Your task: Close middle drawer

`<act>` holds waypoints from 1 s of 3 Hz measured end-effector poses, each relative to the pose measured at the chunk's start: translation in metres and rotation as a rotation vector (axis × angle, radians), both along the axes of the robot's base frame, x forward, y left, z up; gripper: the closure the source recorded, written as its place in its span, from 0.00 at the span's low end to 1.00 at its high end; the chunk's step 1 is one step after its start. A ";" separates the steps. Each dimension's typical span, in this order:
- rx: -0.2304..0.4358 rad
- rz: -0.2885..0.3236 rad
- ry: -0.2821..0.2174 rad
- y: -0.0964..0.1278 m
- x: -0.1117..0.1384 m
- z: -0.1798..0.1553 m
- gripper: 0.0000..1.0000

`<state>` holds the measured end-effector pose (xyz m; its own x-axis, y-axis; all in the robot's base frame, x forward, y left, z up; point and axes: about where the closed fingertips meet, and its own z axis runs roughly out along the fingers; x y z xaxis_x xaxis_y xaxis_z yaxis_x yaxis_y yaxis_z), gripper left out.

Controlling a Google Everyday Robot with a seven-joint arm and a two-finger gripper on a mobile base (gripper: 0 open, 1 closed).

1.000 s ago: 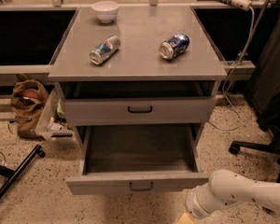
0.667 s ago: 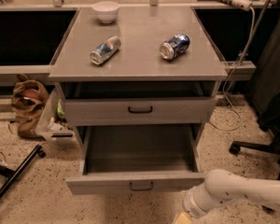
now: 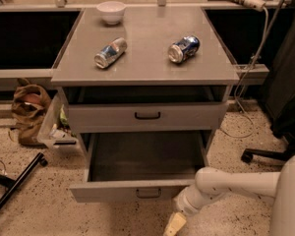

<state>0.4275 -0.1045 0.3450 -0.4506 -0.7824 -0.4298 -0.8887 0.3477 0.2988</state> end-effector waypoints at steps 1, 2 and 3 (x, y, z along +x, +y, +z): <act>0.008 0.060 -0.050 0.028 0.034 0.005 0.00; -0.003 0.108 -0.148 0.050 0.063 0.035 0.00; -0.018 0.153 -0.220 0.064 0.087 0.068 0.00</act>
Offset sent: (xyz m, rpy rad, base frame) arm 0.1072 0.0732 0.0927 -0.0305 -0.3074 0.1687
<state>0.5147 -0.0404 0.4128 -0.2239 -0.8425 -0.4899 -0.9742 0.2080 0.0876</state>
